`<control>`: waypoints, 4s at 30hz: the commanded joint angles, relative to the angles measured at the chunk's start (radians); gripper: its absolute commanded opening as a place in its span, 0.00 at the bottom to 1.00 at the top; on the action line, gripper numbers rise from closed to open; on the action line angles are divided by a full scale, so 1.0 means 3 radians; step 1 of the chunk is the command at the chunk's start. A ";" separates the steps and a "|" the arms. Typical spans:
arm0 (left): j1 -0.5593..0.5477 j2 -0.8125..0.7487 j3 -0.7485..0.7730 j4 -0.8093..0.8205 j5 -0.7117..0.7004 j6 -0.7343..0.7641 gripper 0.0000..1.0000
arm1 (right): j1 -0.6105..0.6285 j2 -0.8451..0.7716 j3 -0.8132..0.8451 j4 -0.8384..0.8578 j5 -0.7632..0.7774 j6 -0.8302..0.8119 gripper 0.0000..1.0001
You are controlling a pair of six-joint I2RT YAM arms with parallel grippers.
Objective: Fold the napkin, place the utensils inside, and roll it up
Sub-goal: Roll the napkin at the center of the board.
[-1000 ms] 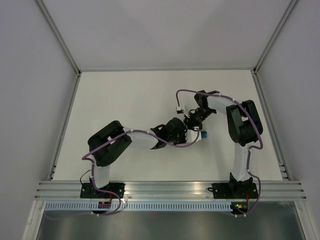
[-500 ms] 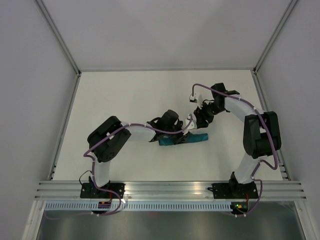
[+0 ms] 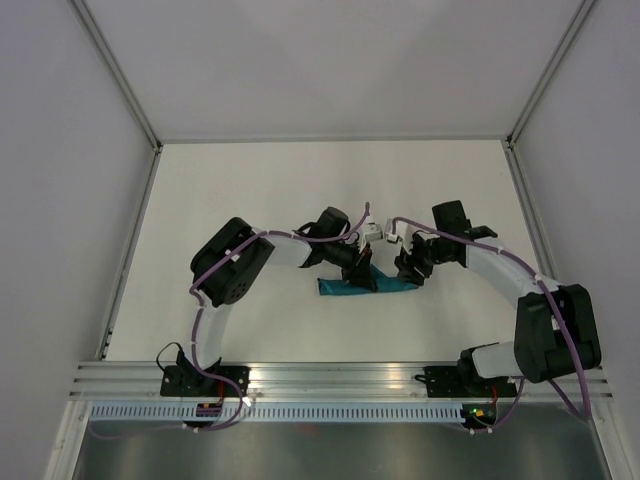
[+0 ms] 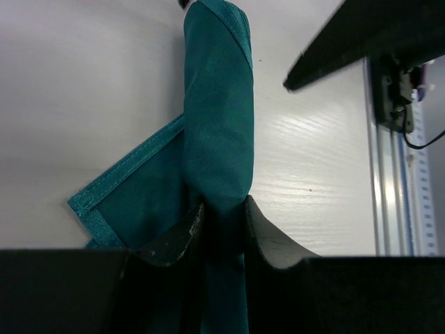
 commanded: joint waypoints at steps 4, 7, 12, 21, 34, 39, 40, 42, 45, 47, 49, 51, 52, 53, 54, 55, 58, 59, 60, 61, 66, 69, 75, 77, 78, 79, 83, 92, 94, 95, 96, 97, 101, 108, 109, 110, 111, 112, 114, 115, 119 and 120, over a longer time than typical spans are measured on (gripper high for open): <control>0.0015 0.0491 -0.0060 -0.0758 0.0096 -0.0300 0.05 | 0.0569 -0.0537 -0.0652 0.0826 0.0257 -0.0101 0.64; 0.0041 0.0538 0.0002 -0.0783 0.0106 -0.0341 0.06 | 0.0774 -0.0548 -0.0765 0.0969 0.0390 -0.0039 0.65; 0.0051 0.0563 0.0073 -0.0829 0.0086 -0.0377 0.06 | 0.0958 -0.0477 -0.0888 0.1184 0.0584 0.0002 0.64; 0.0062 0.0589 0.0165 -0.0916 0.0075 -0.0377 0.11 | 0.1138 -0.0257 -0.0985 0.1399 0.0840 0.0022 0.54; 0.0174 0.0176 0.0094 -0.0661 -0.0297 -0.0607 0.43 | 0.1133 -0.0052 -0.0985 0.1327 0.0932 -0.0029 0.06; 0.0292 -0.0244 -0.0090 -0.0324 -0.0533 -0.0765 0.50 | 0.1117 0.0055 -0.0858 0.1159 0.0835 -0.0090 0.03; 0.0327 -0.0371 -0.0110 -0.0262 -0.0624 -0.0781 0.50 | 0.1107 0.0081 -0.0832 0.1133 0.0820 -0.0101 0.03; 0.0358 -0.0510 -0.0187 -0.0206 -0.0793 -0.0796 0.50 | 0.1087 0.0137 -0.0750 0.1041 0.0774 -0.0126 0.03; 0.0404 -0.0755 -0.0340 -0.0078 -0.1192 -0.0796 0.50 | 0.1061 0.0259 -0.0592 0.0827 0.0662 -0.0192 0.02; 0.0425 -0.0975 -0.0560 0.0146 -0.1565 -0.0847 0.50 | 0.1025 0.0336 -0.0495 0.0628 0.0595 -0.0233 0.02; 0.0450 -0.1139 -0.0835 0.0356 -0.1902 -0.0888 0.50 | 0.0954 0.0494 -0.0336 0.0479 0.0487 -0.0320 0.02; 0.0471 -0.1354 -0.1000 0.0647 -0.2087 -0.0934 0.51 | 0.0893 0.0683 -0.0158 0.0254 0.0426 -0.0412 0.02; 0.0471 -0.1415 -0.1142 0.0714 -0.2143 -0.0919 0.51 | 0.0872 0.0750 -0.0091 0.0066 0.0390 -0.0453 0.02; 0.0471 -0.1487 -0.1209 0.0801 -0.2194 -0.0914 0.51 | 0.0852 0.0827 -0.0014 -0.0027 0.0365 -0.0494 0.02; 0.0471 -0.1614 -0.1296 0.0989 -0.2276 -0.0909 0.51 | 0.0826 0.0984 0.0138 -0.0124 0.0334 -0.0535 0.02; 0.0471 -0.1691 -0.1469 0.1122 -0.2297 -0.0894 0.51 | 0.0775 0.1072 0.0216 -0.0317 0.0273 -0.0606 0.02; 0.0425 -0.1932 -0.1741 0.1445 -0.2445 -0.0771 0.54 | 0.0662 0.1409 0.0538 -0.0549 0.0191 -0.0693 0.01; 0.0394 -0.1968 -0.1777 0.1466 -0.2491 -0.0664 0.55 | 0.0637 0.1496 0.0620 -0.0691 0.0175 -0.0709 0.01; 0.0323 -0.2049 -0.1848 0.1512 -0.2572 -0.0597 0.56 | 0.0586 0.1664 0.0783 -0.0753 0.0170 -0.0714 0.01; 0.0277 -0.2085 -0.1890 0.1538 -0.2624 -0.0521 0.56 | 0.0570 0.1757 0.0870 -0.0875 0.0170 -0.0714 0.01; -0.0167 -0.2162 -0.1982 0.1559 -0.2987 0.0092 0.60 | 0.0494 0.2264 0.1417 -0.1265 0.0124 -0.0755 0.02; -0.0408 -0.2004 -0.1784 0.1339 -0.3134 0.0456 0.60 | 0.0493 0.2438 0.1617 -0.1377 0.0119 -0.0709 0.01; -0.0700 -0.1641 -0.1563 0.1180 -0.3212 0.0957 0.65 | 0.0493 0.2627 0.1827 -0.1485 0.0129 -0.0638 0.01; -0.0766 -0.1509 -0.1517 0.1145 -0.3258 0.1105 0.70 | 0.0488 0.2658 0.1853 -0.1495 0.0139 -0.0627 0.01; -0.0838 -0.1457 -0.1451 0.1109 -0.3279 0.1146 0.71 | 0.0488 0.2668 0.1858 -0.1490 0.0150 -0.0617 0.02; -0.0879 -0.1411 -0.1420 0.1078 -0.3294 0.1258 0.71 | 0.0483 0.2673 0.1863 -0.1490 0.0150 -0.0612 0.01; -0.1058 -0.1207 -0.1328 0.1068 -0.3406 0.1469 0.72 | 0.0478 0.2709 0.1904 -0.1516 0.0145 -0.0592 0.01; -0.1104 -0.0838 -0.1149 0.1078 -0.3754 0.1852 0.74 | 0.0463 0.2755 0.1955 -0.1562 0.0139 -0.0586 0.01; -0.1104 -0.0802 -0.1118 0.1032 -0.3739 0.1914 0.74 | 0.0463 0.2775 0.1981 -0.1592 0.0129 -0.0597 0.01; -0.1104 -0.0797 -0.1108 0.1001 -0.3729 0.1919 0.74 | 0.0458 0.2781 0.1996 -0.1608 0.0129 -0.0602 0.01; -0.1104 -0.0777 -0.1067 0.0961 -0.3719 0.1934 0.72 | 0.0458 0.2786 0.2001 -0.1628 0.0119 -0.0602 0.01; -0.1104 -0.0761 -0.1047 0.0910 -0.3709 0.1960 0.71 | 0.0458 0.2801 0.2011 -0.1638 0.0114 -0.0602 0.01; -0.1104 -0.0710 -0.0970 0.0573 -0.3546 0.1985 0.58 | 0.0432 0.2847 0.2078 -0.1715 0.0094 -0.0617 0.01; -0.1084 -0.0603 -0.0760 0.0046 -0.3208 0.1741 0.22 | 0.0412 0.2791 0.2078 -0.1685 0.0002 -0.0576 0.24; -0.1079 -0.0593 -0.0735 -0.0016 -0.3096 0.1705 0.20 | 0.0417 0.2740 0.2073 -0.1674 -0.0029 -0.0556 0.29; -0.1048 -0.0587 -0.0684 -0.0072 -0.3034 0.1664 0.18 | 0.0407 0.2704 0.2063 -0.1664 -0.0050 -0.0541 0.36; -0.1038 -0.0557 -0.0658 -0.0164 -0.3033 0.1572 0.17 | 0.0401 0.2658 0.2052 -0.1618 -0.0075 -0.0510 0.39; -0.1028 -0.0552 -0.0643 -0.0190 -0.2902 0.1526 0.17 | 0.0391 0.2557 0.2027 -0.1598 -0.0126 -0.0479 0.42; -0.0966 -0.0546 -0.0607 -0.0241 -0.2778 0.1378 0.17 | 0.0350 0.2434 0.2006 -0.1547 -0.0182 -0.0449 0.48; -0.0946 -0.0546 -0.0602 -0.0252 -0.2671 0.1336 0.17 | 0.0330 0.2316 0.1991 -0.1521 -0.0208 -0.0388 0.51; -0.0818 -0.0531 -0.0571 -0.0318 -0.2436 0.1157 0.17 | 0.0208 0.2055 0.1930 -0.1221 -0.0285 -0.0102 0.59; -0.0798 -0.0526 -0.0571 -0.0318 -0.2395 0.1091 0.17 | 0.0177 0.1953 0.1899 -0.1113 -0.0285 0.0031 0.60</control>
